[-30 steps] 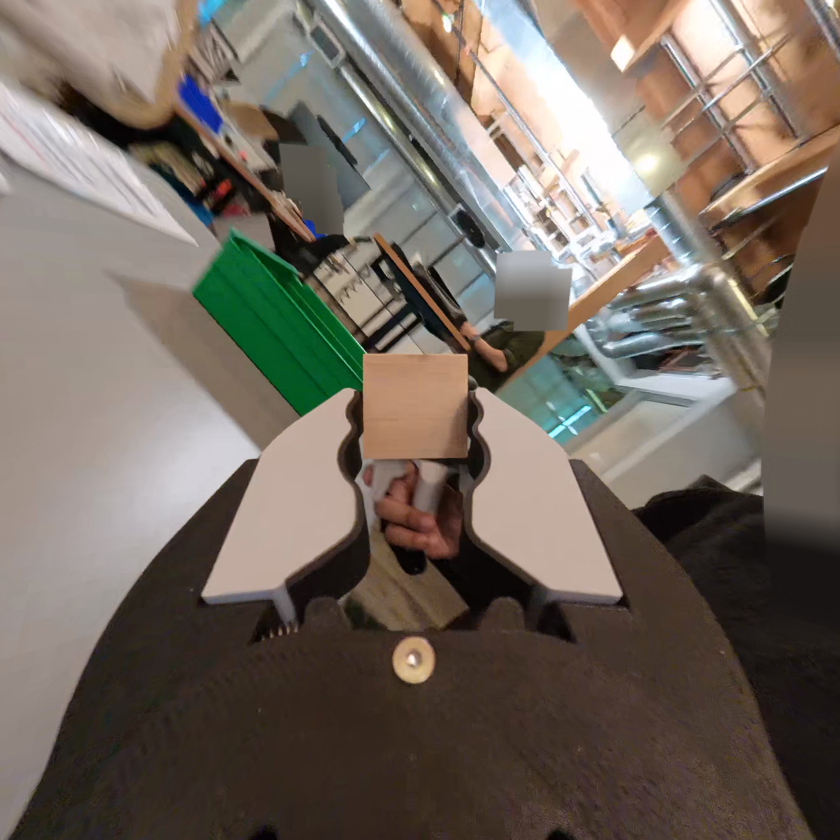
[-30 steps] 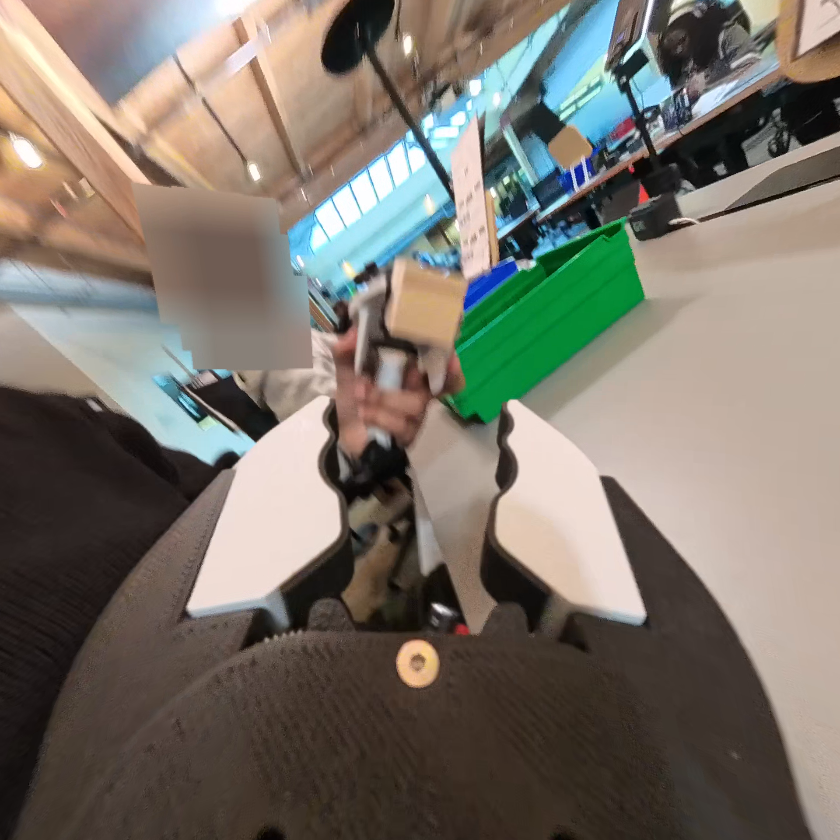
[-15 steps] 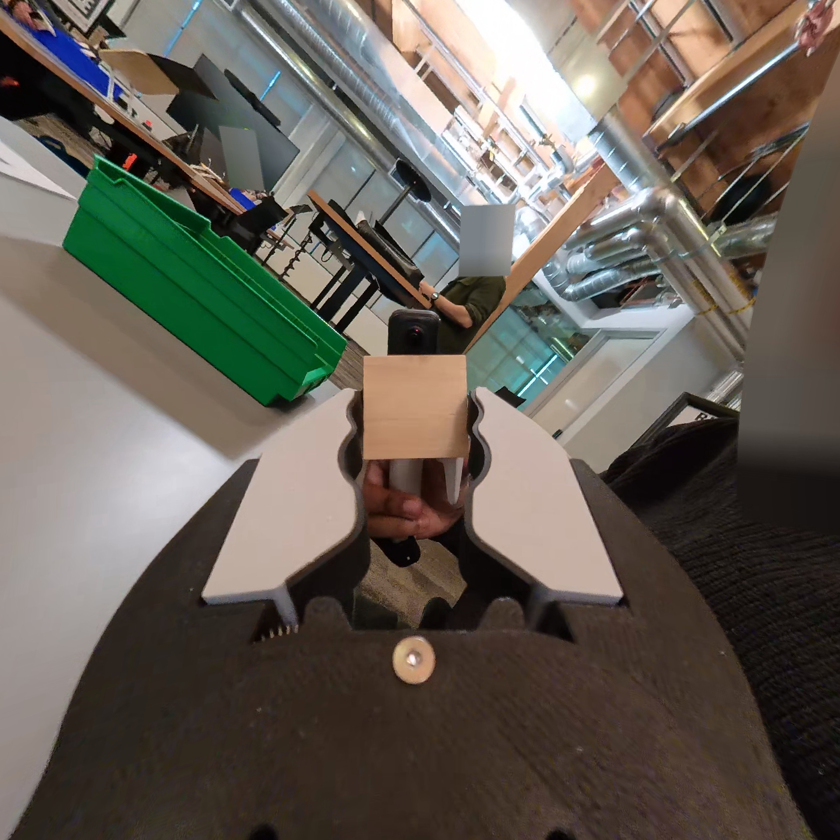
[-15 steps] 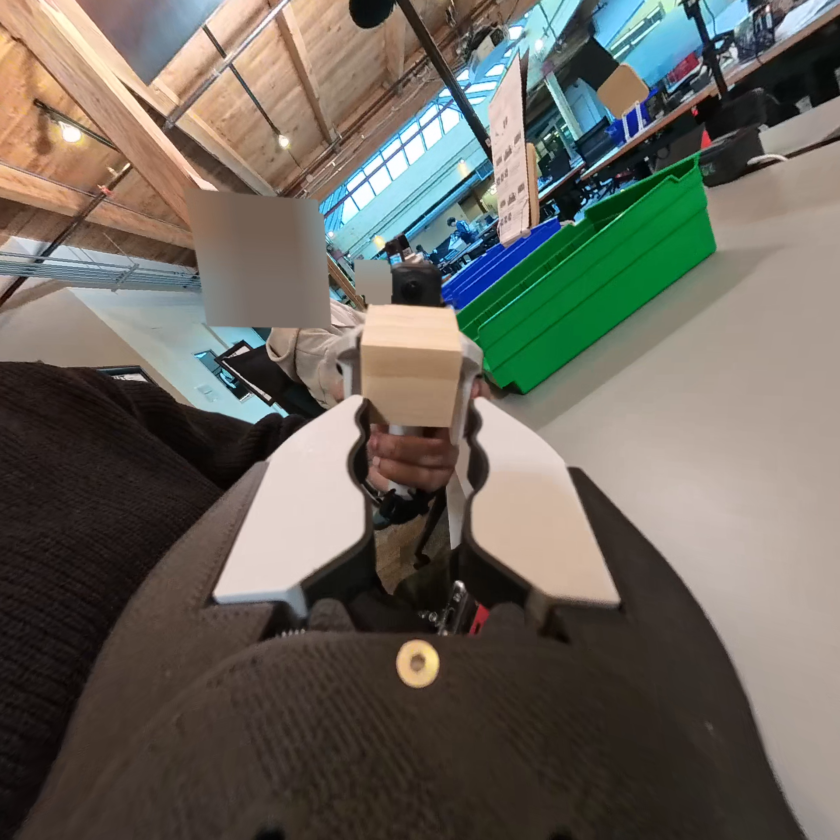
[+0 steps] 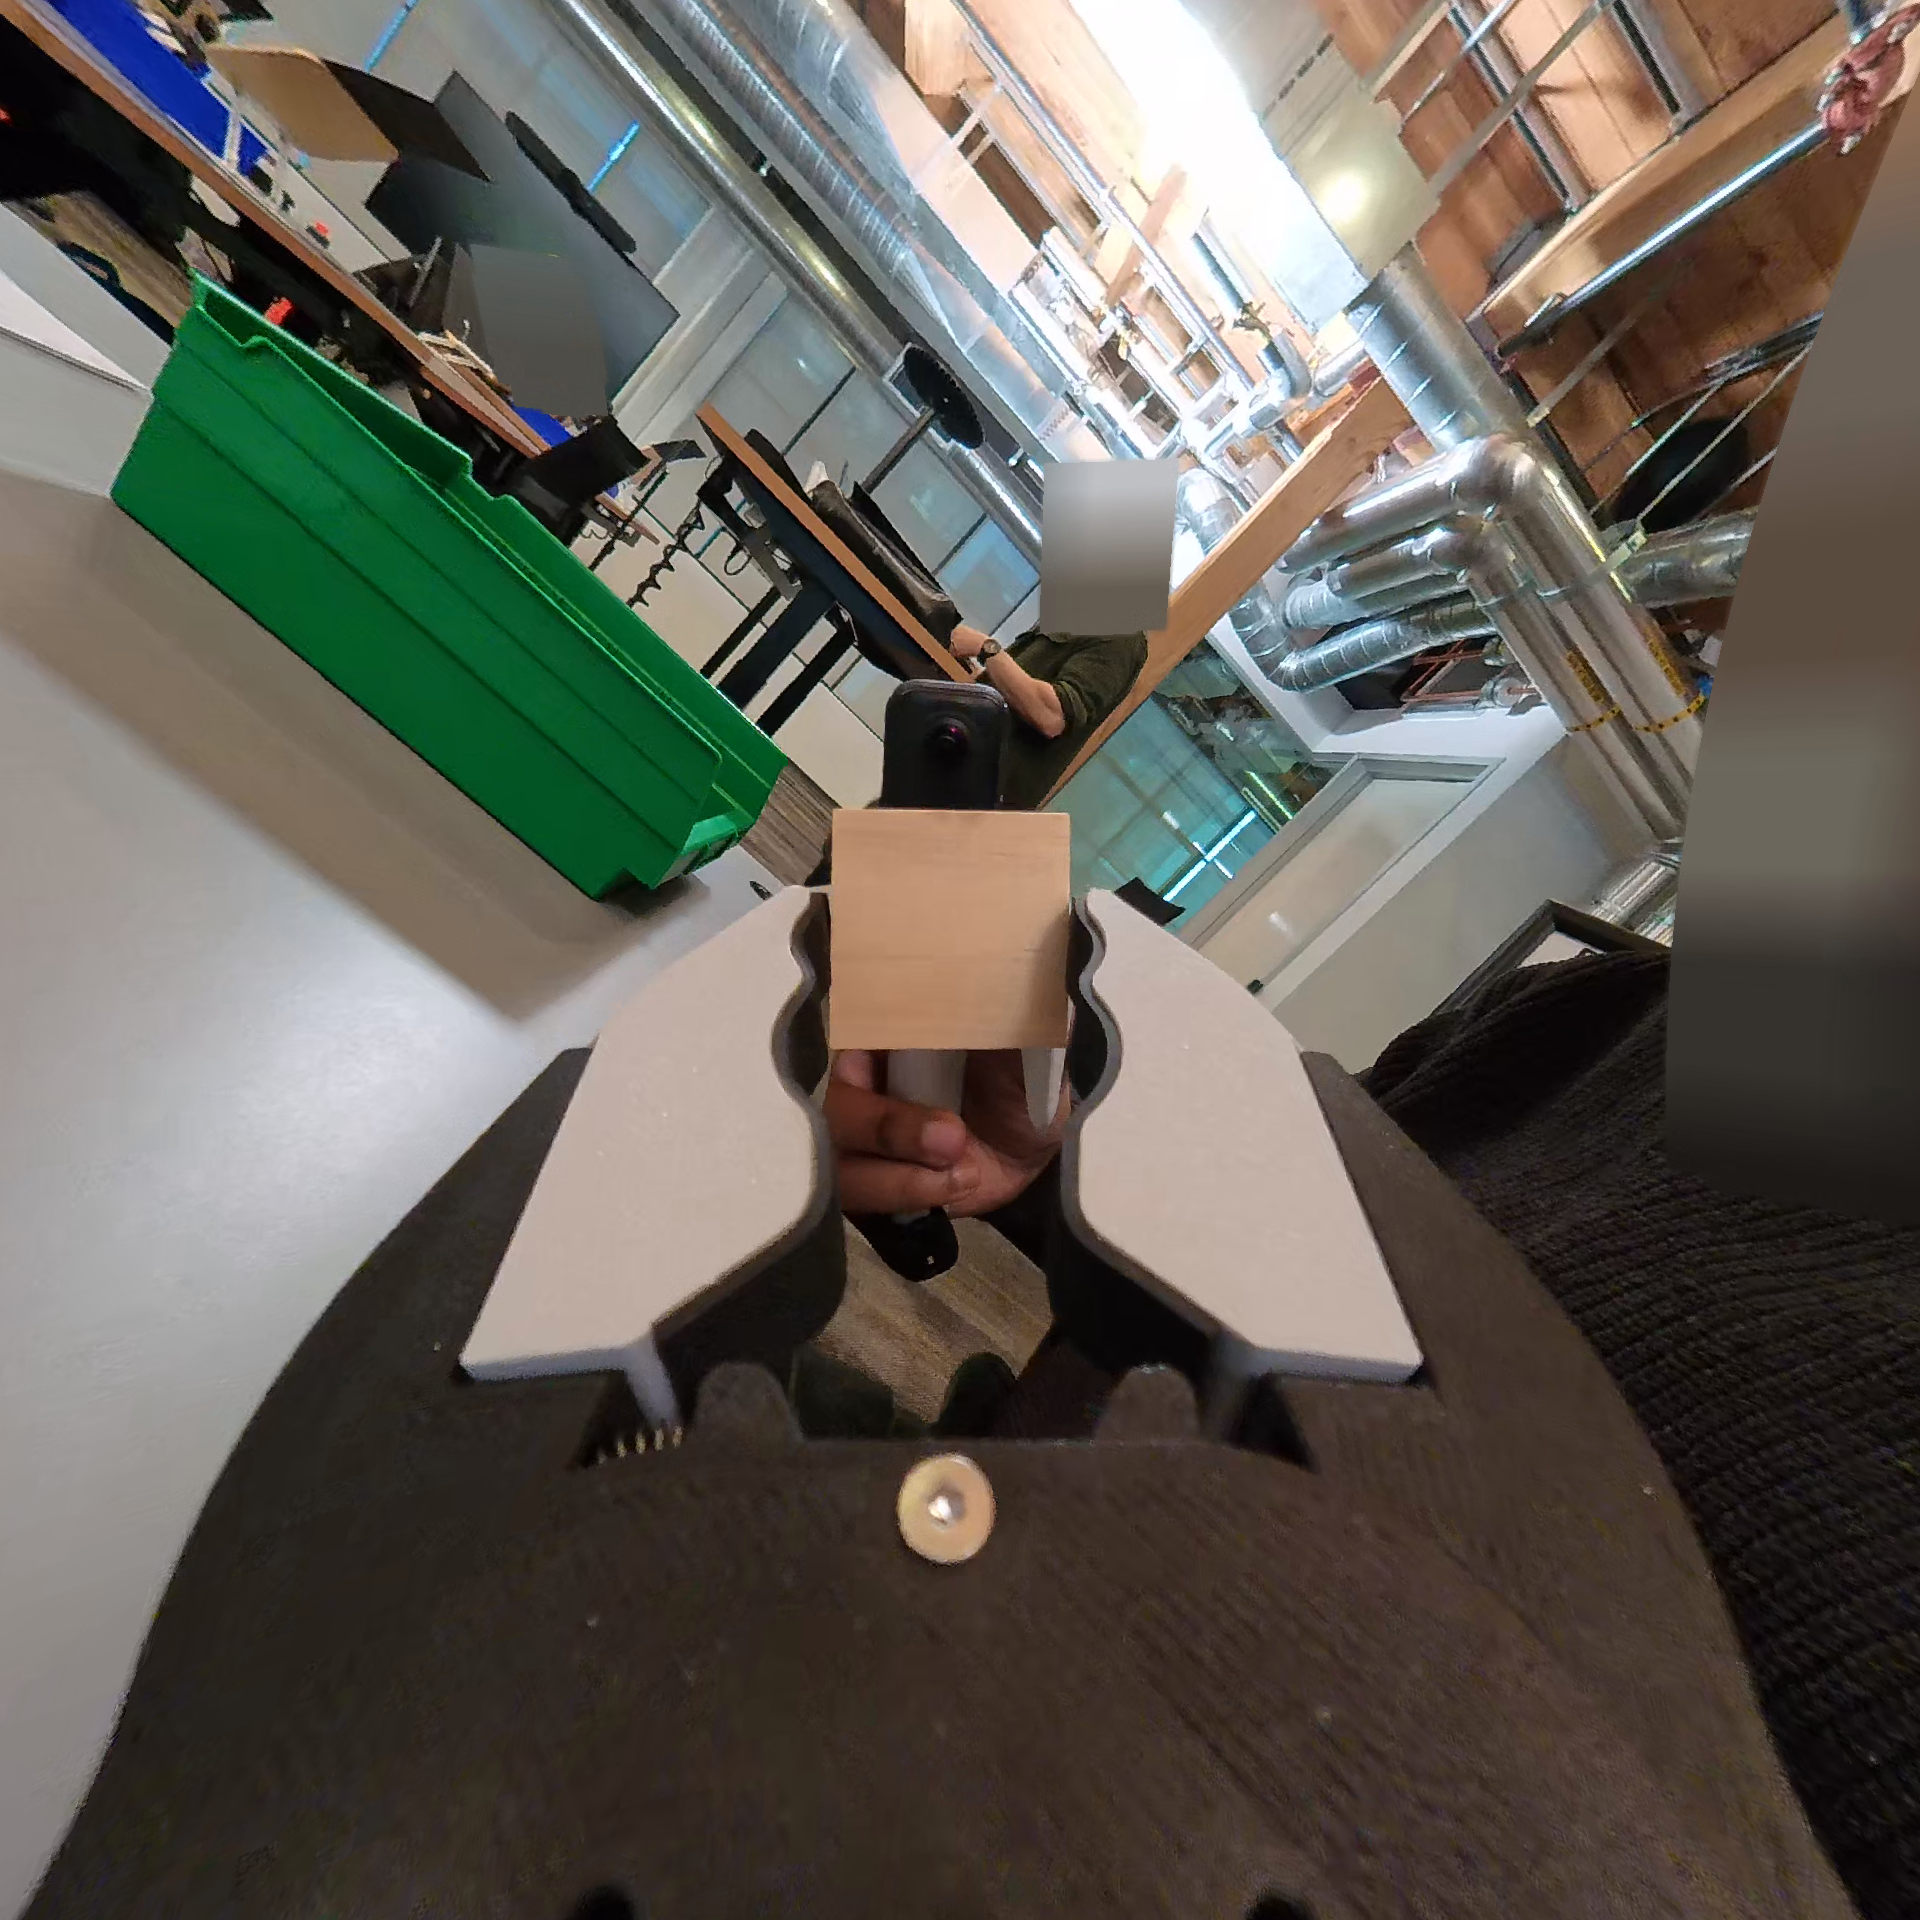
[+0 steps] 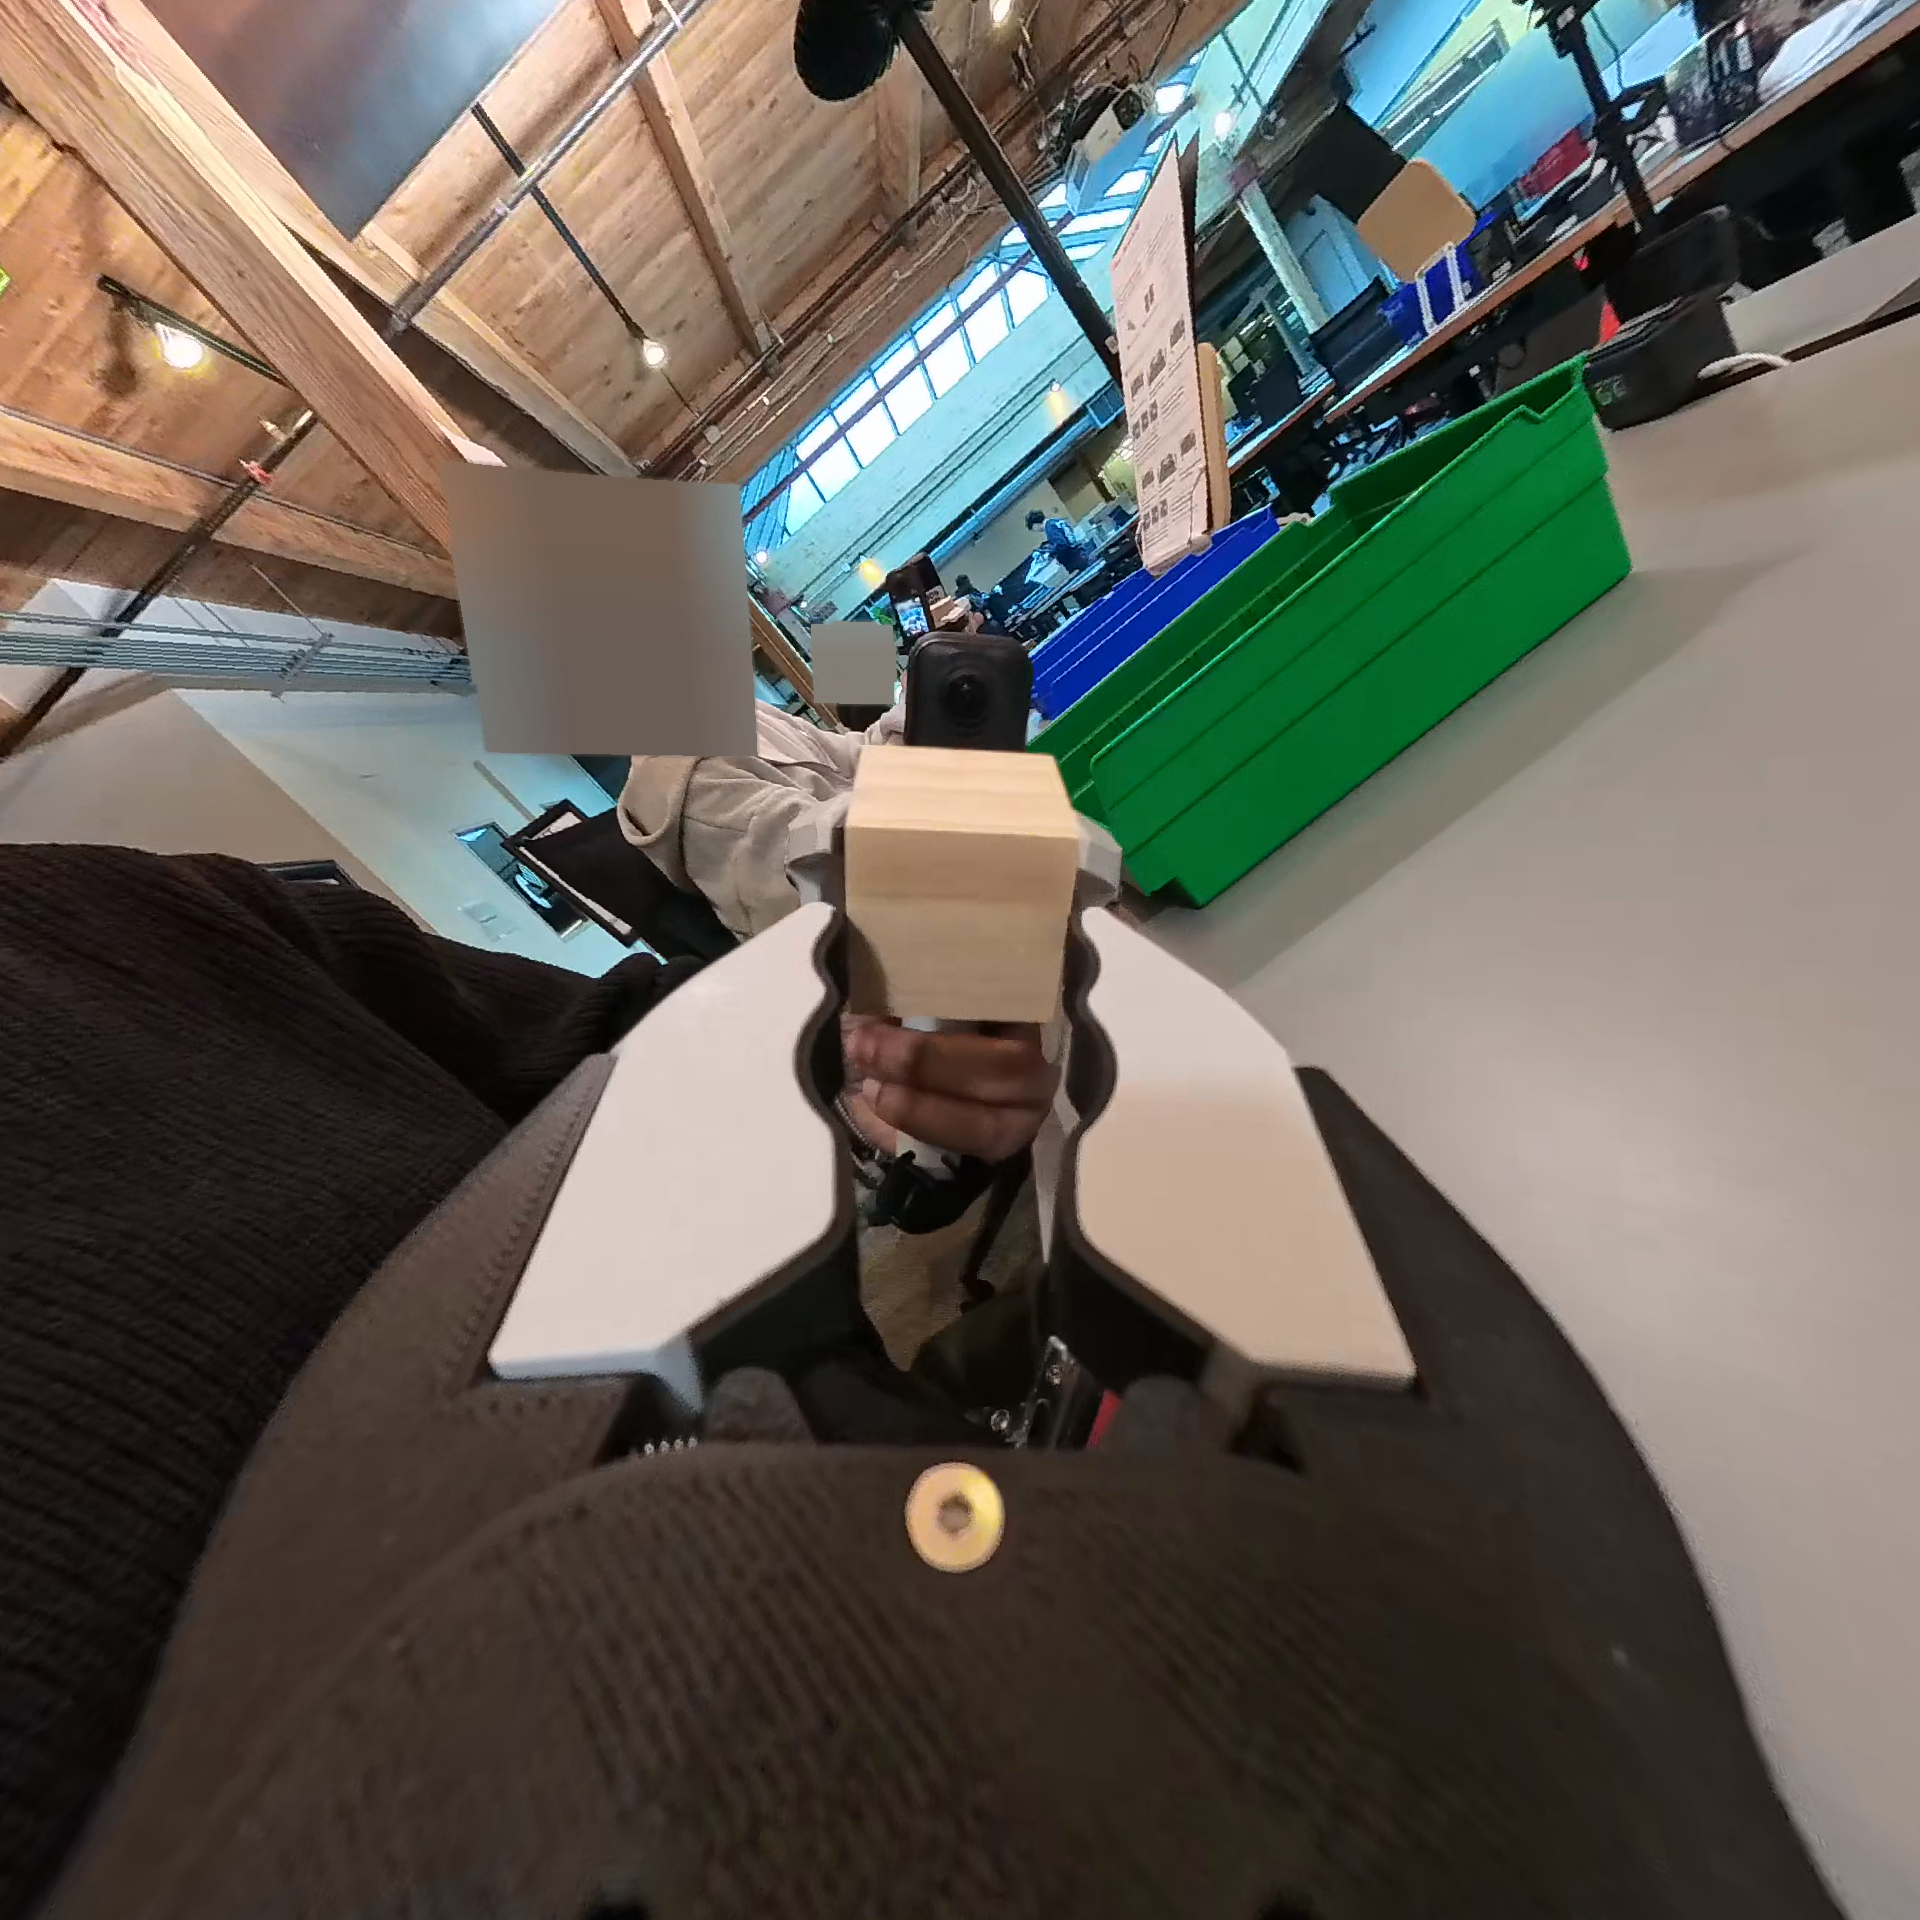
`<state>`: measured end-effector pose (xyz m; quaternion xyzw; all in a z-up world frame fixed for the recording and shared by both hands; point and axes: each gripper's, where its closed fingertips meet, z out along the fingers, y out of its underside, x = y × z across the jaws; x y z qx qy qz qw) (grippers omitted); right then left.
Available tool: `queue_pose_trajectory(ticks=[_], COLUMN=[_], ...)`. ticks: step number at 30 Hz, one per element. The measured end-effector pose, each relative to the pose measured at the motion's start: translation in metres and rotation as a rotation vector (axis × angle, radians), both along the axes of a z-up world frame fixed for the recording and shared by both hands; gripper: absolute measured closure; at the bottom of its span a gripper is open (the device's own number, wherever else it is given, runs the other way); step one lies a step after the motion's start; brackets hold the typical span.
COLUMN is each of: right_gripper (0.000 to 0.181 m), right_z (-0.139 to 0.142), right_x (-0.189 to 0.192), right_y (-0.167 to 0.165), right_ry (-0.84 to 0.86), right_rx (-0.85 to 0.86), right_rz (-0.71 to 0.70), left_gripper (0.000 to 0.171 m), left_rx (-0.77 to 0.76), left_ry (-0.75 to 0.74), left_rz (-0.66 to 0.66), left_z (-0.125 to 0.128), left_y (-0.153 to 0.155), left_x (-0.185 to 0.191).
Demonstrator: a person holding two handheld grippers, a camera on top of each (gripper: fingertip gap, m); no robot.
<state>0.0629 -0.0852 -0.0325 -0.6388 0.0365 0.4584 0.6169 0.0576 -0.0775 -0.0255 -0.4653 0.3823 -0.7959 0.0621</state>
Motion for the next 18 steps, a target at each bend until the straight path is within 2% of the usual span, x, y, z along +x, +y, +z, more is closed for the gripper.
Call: queue_pose_trajectory(ticks=[11, 18], right_gripper=[0.139, 0.139], right_z=[0.001, -0.017], right_x=[-0.005, 0.006], right_y=[-0.003, -0.003], right_ry=[-0.057, -0.149], right_rx=[0.011, -0.077], right_rz=[0.025, -0.001], left_gripper=[0.127, 0.125], left_rx=[0.056, 0.146], left_ry=[-0.001, 0.184], left_rz=[-0.073, -0.155], left_z=[-0.003, -0.034], left_y=[-0.01, -0.01], left_x=[-0.003, 0.002])
